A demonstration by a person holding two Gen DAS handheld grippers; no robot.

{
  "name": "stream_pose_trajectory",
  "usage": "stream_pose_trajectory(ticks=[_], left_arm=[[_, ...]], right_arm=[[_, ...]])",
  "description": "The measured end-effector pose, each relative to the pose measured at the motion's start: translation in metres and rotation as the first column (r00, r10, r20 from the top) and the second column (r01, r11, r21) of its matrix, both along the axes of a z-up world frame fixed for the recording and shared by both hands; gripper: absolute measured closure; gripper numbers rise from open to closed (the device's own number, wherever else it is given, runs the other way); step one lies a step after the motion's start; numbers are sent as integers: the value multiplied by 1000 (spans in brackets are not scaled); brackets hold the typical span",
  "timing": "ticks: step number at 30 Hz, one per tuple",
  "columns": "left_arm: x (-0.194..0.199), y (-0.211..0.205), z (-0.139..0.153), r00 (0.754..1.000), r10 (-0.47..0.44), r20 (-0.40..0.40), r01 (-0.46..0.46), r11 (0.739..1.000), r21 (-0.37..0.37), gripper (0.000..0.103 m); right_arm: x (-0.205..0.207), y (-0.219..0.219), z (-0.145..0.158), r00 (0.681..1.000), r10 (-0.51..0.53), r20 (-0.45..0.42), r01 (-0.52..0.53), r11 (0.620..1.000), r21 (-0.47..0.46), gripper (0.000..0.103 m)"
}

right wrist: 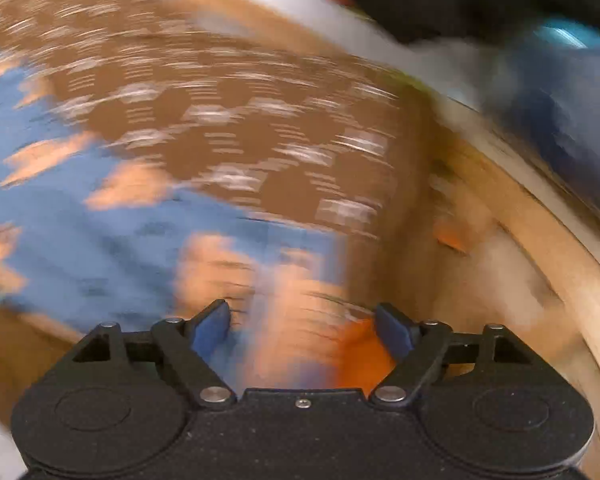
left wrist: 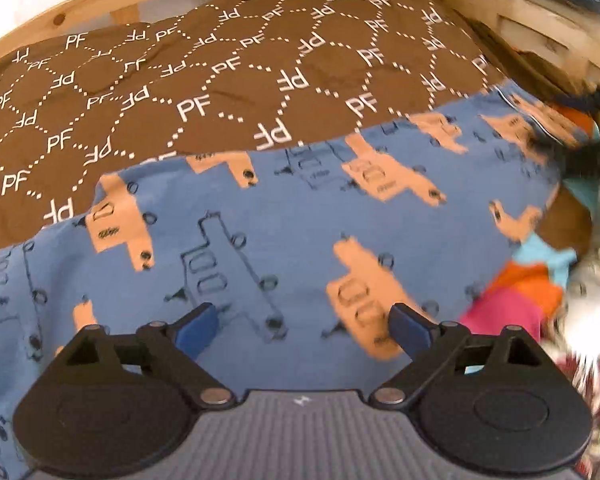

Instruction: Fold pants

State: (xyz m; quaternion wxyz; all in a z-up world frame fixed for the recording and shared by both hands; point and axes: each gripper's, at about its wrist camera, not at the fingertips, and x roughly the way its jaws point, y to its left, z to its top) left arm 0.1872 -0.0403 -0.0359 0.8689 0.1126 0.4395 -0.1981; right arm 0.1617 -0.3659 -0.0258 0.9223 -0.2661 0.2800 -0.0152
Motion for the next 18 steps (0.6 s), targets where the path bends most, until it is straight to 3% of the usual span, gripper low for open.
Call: stream_pose_trajectory(ticks=[2,3,6,8,11,14,16,18], left_arm=[[-3,7,4,1000,-1,-15,0,1000,-1,6],[-4,9,7,1000,-3,-17,3,1000,-5,6],[4,16,23,999,11,30,-10,999,-31,6],[16,19,31,997,40,71,-37,999,-36,6],[44,26,29,991,117,61,-118,993,24,6],[64,50,12,974,225,3,-224,970,99,8],[61,77,10,965,261,-22,-261,965,30,8],[54,95,17,957,287,-30,-287,958,14,8]], right_arm=[[4,-18,12,1000,-25,17,23,992,125,23],[3,-15,16,999,-34,37,28,990,141,23],[-2,18,24,992,99,72,-106,989,101,23],[4,44,25,978,204,52,-209,971,117,24],[27,77,11,960,280,-13,-277,954,119,26],[44,73,-11,978,197,-71,-191,979,75,28],[43,54,-13,988,145,-46,-140,986,89,25],[38,45,-8,989,146,-21,-144,985,92,26]])
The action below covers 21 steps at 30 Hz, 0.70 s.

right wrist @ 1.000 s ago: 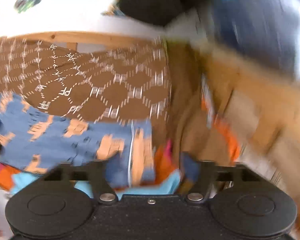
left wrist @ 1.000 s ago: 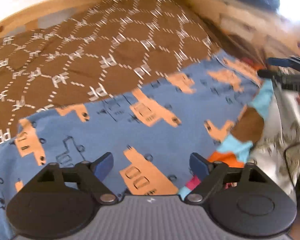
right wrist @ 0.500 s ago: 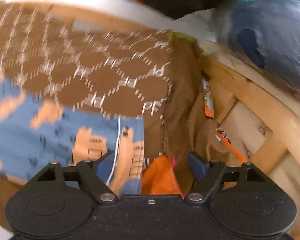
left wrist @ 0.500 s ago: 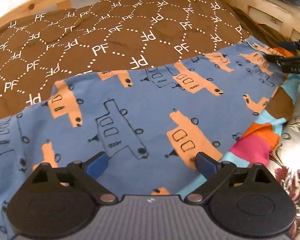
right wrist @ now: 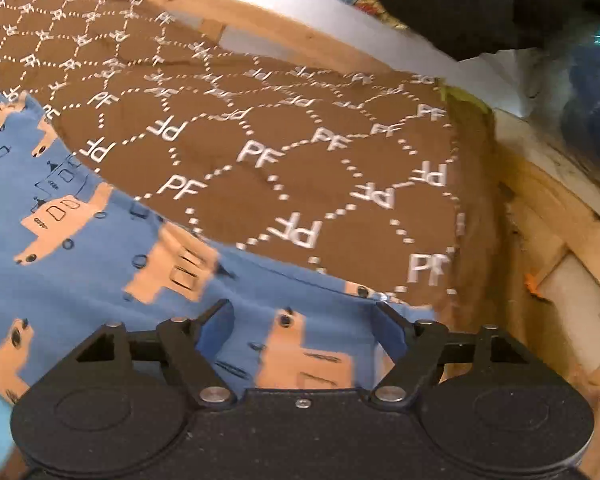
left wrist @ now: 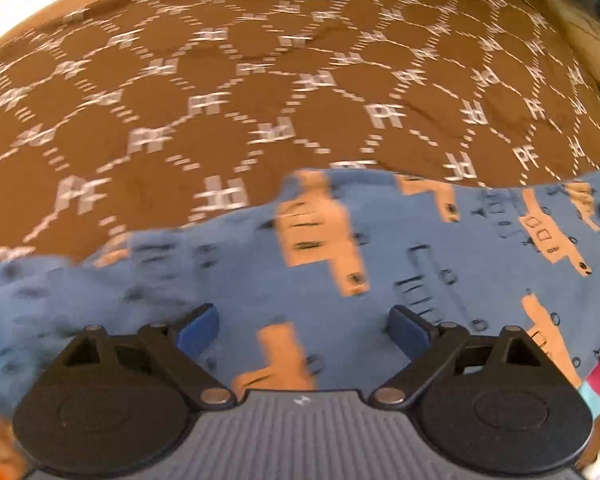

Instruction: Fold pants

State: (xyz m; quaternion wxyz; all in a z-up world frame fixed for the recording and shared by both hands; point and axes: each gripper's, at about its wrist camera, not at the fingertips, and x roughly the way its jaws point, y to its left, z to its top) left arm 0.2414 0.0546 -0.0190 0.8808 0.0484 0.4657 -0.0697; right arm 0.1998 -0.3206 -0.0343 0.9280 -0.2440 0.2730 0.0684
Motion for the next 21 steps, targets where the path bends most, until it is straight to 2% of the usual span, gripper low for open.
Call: stream_pose_trajectory(ticks=[3,5,7,8,9,10,13,15,16,17,19,21], left_arm=[[-15,17,19,998,-31,54,32,999,-17,8],[-17,26,35,994,-37,103,43,998,-48,8],[-6,33,45,992,-10,127,16,999,-47,8],[3,33,48,992,0,125,3,1000,-22,9],[14,34,51,993,-3,121,4,1000,-8,13],[25,35,52,993,-18,116,18,1000,4,18],[55,34,51,995,-64,74,60,997,51,24],[71,35,43,993,-115,2,115,993,29,24],[76,33,40,990,-139,-38,140,990,24,28],[79,32,36,983,-167,-76,170,985,32,30],[79,29,28,975,-197,-98,207,973,98,51],[81,28,20,974,-190,-122,208,965,161,54]], right_arm=[[-11,8,6,997,43,58,-44,999,13,25],[-16,23,9,991,115,71,-118,992,39,25],[-18,40,16,981,184,56,-189,977,97,26],[-15,50,20,973,226,34,-229,963,144,27],[-10,60,23,964,266,13,-264,946,189,28],[-1,72,26,950,312,-12,-300,923,240,29],[31,111,33,892,447,-68,-397,847,353,49],[55,141,36,843,527,-107,-447,797,406,52],[70,158,35,813,568,-128,-473,773,422,57],[79,170,34,791,595,-140,-491,755,434,61],[101,197,29,752,632,-187,-505,734,454,67],[114,214,24,729,652,-209,-506,719,476,67]])
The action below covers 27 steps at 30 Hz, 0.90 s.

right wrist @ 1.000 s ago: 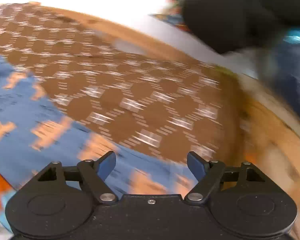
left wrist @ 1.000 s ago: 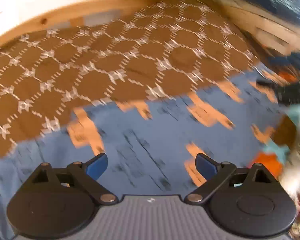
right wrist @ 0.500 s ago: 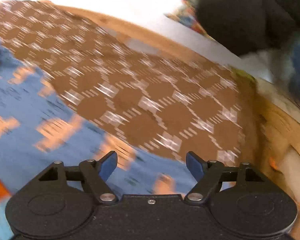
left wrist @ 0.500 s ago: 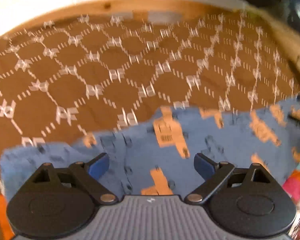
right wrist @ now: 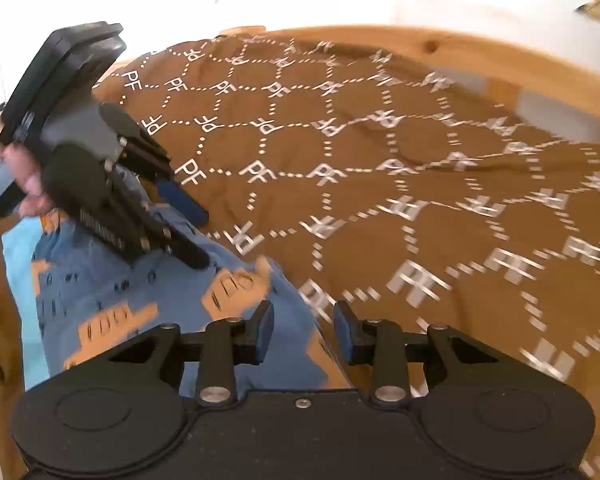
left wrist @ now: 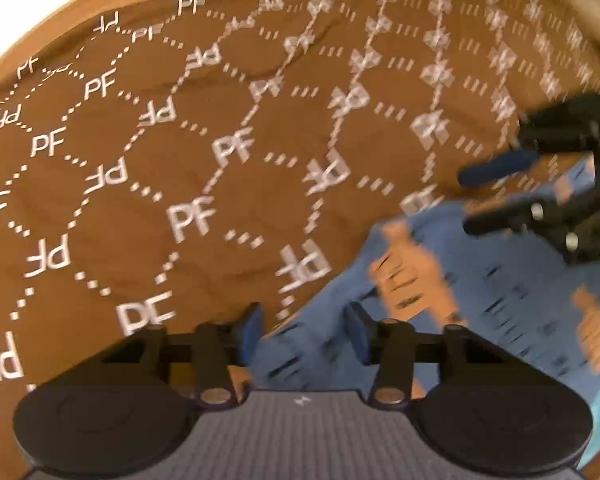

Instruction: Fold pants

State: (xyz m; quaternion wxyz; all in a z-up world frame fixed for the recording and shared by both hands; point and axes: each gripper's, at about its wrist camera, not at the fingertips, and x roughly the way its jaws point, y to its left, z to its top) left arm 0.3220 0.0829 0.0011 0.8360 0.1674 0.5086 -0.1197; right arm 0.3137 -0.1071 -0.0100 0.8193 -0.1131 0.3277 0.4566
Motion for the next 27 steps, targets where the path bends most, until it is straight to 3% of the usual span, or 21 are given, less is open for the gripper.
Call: stream_pose_trajectory(ticks=[3,4,5,8,10,13,15,18,22,25,27], left_arm=[[-4,0,-5,1000,-8,13,8,1000,6,57],[-4,0,-5,1000,-6,20,6,1000,5,59],[-5,-1,-5,1000,-6,29,6,1000,5,59],[-9,-2,-7,997,-34,64,32,999,36,53],[-13,0,-7,995,-45,92,38,997,70,43],[-19,6,0,993,-31,117,23,997,69,42],[-30,13,11,986,-23,167,9,997,82,42],[-53,24,27,974,-25,226,4,996,92,38],[-61,38,16,974,43,221,-99,963,249,38],[-58,59,14,965,113,238,-167,962,218,31],[-61,61,17,964,102,245,-160,959,232,28]], right_arm=[[12,20,-8,998,31,-46,-31,1000,-3,73],[14,27,-12,998,40,-53,-41,999,-17,94],[12,29,-13,999,34,-35,-35,999,-30,100],[14,29,-11,999,-44,4,44,999,-27,102],[18,28,-12,996,-84,9,84,996,-22,103],[18,25,-13,993,-115,23,116,992,-41,103],[10,19,-3,988,-137,66,139,990,-25,88],[-15,13,15,989,-90,116,87,996,25,85],[-38,35,4,994,37,101,-36,999,-11,84],[-31,53,-24,997,5,73,3,994,-110,87],[-24,48,-27,997,-33,67,38,996,-76,95]])
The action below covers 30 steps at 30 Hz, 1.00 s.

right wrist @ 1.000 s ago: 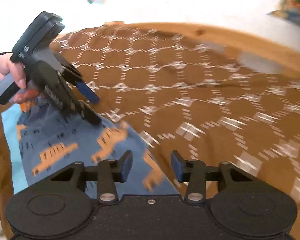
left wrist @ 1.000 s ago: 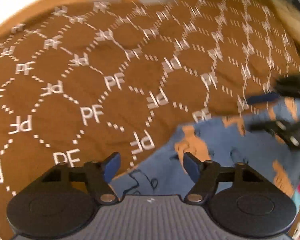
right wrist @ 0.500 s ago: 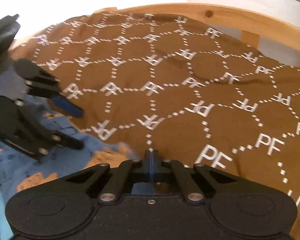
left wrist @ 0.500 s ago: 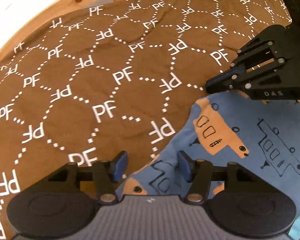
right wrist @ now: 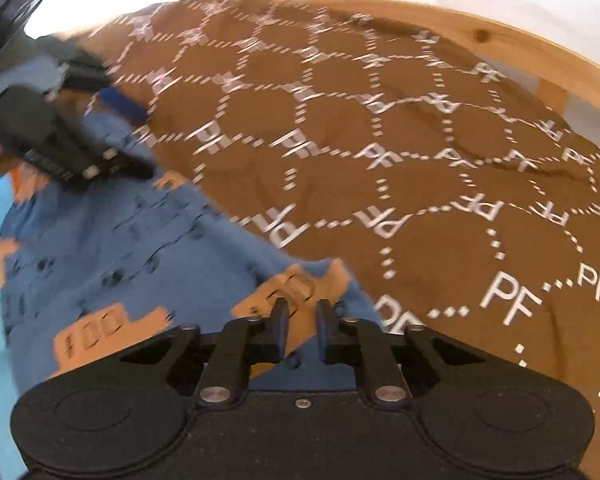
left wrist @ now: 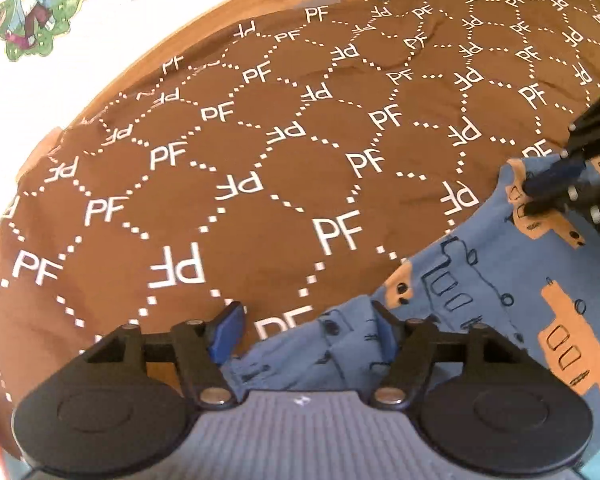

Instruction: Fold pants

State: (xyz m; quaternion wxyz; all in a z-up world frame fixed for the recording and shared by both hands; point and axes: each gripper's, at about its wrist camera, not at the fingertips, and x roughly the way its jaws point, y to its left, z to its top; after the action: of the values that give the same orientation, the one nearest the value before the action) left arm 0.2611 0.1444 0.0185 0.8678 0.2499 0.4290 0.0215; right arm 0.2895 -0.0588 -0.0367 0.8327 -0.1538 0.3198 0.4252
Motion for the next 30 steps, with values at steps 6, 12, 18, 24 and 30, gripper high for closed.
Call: stream_pose_trajectory(ticks=[6,12,18,24,30], left_arm=[[-23,13,21,999,2,47,-4,999,42,21],[-28,36,28,989,125,75,-129,991,44,20],[-34,36,45,994,80,76,-77,996,-44,21],[-21,41,24,997,64,-36,-68,989,-132,62],[-19,39,36,988,156,20,-152,977,-148,87]], right_arm=[[-21,-19,20,994,-34,103,36,999,-21,73],[-24,-36,-1,995,-81,66,86,994,-63,70],[-23,-44,11,991,-112,73,110,993,33,65],[9,-12,11,998,-44,-48,49,994,97,57],[18,-7,10,998,-45,-48,49,995,86,97]])
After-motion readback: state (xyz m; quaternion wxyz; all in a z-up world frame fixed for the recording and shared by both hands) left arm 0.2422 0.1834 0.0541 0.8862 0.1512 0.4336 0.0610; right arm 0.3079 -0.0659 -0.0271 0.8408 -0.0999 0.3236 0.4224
